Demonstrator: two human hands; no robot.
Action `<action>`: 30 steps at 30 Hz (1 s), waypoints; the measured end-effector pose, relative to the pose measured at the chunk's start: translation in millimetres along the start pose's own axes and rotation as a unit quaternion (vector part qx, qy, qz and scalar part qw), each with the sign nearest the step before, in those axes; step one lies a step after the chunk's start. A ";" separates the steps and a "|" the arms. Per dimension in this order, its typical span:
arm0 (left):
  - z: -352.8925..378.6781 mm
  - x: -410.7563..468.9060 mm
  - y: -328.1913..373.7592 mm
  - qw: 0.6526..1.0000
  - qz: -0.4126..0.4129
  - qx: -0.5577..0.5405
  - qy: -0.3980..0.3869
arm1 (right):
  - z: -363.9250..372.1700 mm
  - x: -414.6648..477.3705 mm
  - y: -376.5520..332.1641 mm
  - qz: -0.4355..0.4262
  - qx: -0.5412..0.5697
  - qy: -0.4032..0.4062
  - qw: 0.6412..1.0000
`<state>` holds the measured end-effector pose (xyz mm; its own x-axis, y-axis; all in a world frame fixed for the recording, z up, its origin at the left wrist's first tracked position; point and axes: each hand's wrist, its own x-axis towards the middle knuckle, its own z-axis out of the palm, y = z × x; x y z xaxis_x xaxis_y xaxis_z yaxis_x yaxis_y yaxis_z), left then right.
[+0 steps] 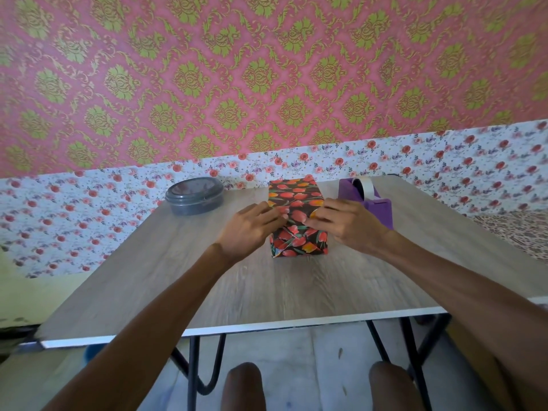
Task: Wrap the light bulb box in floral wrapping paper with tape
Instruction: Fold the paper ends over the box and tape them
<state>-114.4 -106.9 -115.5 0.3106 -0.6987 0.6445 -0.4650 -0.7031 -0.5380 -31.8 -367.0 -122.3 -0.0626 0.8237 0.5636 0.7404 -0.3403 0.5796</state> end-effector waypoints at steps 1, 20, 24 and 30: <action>1.0 -0.3 -0.7 1.000 0.002 0.006 -0.004 | -0.1 0.5 -0.2 -0.001 -0.001 -0.001 1.000; 7.3 1.5 39.7 0.750 -0.562 -0.332 0.102 | -0.1 6.0 -16.3 0.077 0.050 0.024 0.996; 4.7 4.1 46.8 0.707 -0.631 -0.301 0.102 | -0.5 5.6 -17.2 0.083 0.056 0.023 0.995; 11.0 9.0 61.6 0.598 -0.686 -0.394 0.131 | 0.1 5.7 -17.2 0.084 0.054 0.031 0.994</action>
<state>-131.2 -157.9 -148.9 0.7552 0.5805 0.3046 -0.1996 -0.2389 0.9503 -44.8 -356.5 -129.2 0.0298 0.7283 0.6846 0.8116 -0.4174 0.4087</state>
